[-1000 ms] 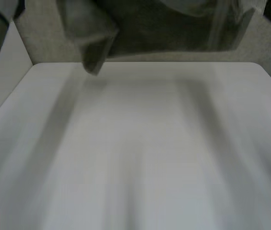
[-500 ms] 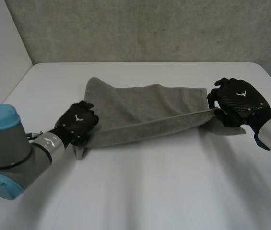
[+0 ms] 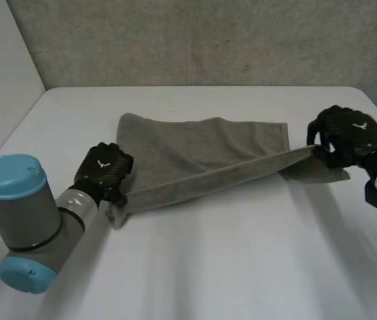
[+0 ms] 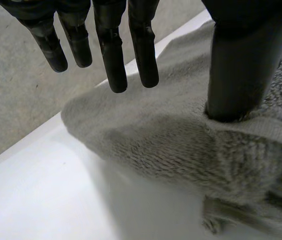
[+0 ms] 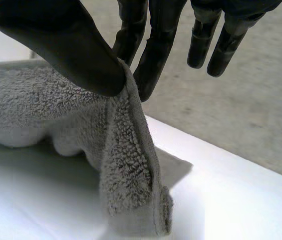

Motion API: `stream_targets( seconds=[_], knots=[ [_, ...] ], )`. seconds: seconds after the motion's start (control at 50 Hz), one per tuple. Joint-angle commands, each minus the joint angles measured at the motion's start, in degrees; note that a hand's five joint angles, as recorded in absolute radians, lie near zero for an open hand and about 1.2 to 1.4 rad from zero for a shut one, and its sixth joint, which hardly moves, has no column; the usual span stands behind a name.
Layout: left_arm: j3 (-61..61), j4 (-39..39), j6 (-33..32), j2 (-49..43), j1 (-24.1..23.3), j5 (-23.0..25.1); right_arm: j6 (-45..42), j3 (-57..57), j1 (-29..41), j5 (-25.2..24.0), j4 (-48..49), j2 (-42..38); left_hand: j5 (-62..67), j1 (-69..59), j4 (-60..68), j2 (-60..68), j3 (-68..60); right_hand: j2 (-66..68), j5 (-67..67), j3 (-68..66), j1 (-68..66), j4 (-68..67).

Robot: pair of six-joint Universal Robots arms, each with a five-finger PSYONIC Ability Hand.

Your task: Fold the towel.

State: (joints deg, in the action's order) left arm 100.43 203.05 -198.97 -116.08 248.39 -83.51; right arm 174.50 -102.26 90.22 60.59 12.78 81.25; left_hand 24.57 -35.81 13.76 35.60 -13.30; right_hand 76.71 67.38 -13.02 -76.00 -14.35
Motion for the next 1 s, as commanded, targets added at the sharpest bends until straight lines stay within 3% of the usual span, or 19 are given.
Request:
stream_targets(
  seconds=[0.02,0.18,0.32,0.54,0.6,0.64,0.66,0.68,0.7,0.86,1.0],
  knots=[
    [0.56,-0.55,0.51,2.96,-2.81,-2.18,4.45,0.48,-3.64,2.61,0.66,0.76,-0.64,1.88,-3.76,-1.67,3.30,3.29,2.62,3.02,-4.00,4.35],
    [1.08,-4.58,2.27,3.76,-9.49,-2.53,4.27,0.39,-4.00,2.52,0.66,0.40,-1.14,2.38,-3.76,-2.17,3.30,3.29,2.62,3.02,-4.00,4.35],
    [3.55,-6.17,5.78,4.02,-10.82,-2.09,4.19,0.04,-3.91,2.25,0.84,-1.00,-0.80,2.05,-3.76,-1.83,3.30,3.29,2.62,3.02,-4.00,4.35],
    [3.37,-6.09,5.53,2.44,-11.34,-2.62,3.92,0.04,-4.00,2.17,0.75,-2.06,1.55,-0.31,-3.76,0.52,3.30,3.29,2.62,3.02,-4.00,4.35],
    [2.93,-6.09,5.26,0.68,-11.34,-2.71,4.01,0.30,-4.17,2.17,0.75,-2.06,8.61,-7.37,-3.76,7.59,3.30,3.29,2.62,3.02,-4.00,4.35],
    [2.32,-6.17,5.17,-0.20,-10.56,-2.80,4.01,0.57,-4.35,2.08,0.66,-1.97,27.68,-26.44,-3.76,26.65,3.30,3.29,2.62,3.02,-4.00,4.35],
    [2.32,-6.17,5.17,-0.20,-10.55,-2.80,4.01,0.83,-4.53,1.99,0.66,-1.79,27.79,-26.55,-3.76,26.76,3.30,3.29,2.62,3.02,-4.00,4.35],
    [1.88,-6.09,5.09,-0.11,-10.12,-3.23,4.01,1.09,-4.53,1.99,0.58,-1.45,42.28,-41.04,-3.76,41.25,3.30,3.29,2.62,3.02,-4.00,4.35],
    [1.53,-6.00,5.09,0.33,-9.51,-3.93,4.01,1.10,-4.53,1.99,0.58,-1.44,45.40,-44.16,-3.76,44.37,3.30,3.29,2.62,3.02,-4.00,4.35],
    [-1.98,-6.70,5.44,7.60,-4.41,-5.43,5.06,3.12,-4.26,2.25,-0.21,3.48,45.43,-44.19,-3.76,44.40,3.30,3.29,2.62,3.02,-4.00,4.35],
    [-6.29,-6.88,5.09,14.46,-4.40,-5.26,9.45,5.40,-4.09,-0.02,-0.92,11.20,45.43,-44.19,-3.76,44.40,3.30,3.29,2.62,3.02,-4.00,4.35]
  ],
)
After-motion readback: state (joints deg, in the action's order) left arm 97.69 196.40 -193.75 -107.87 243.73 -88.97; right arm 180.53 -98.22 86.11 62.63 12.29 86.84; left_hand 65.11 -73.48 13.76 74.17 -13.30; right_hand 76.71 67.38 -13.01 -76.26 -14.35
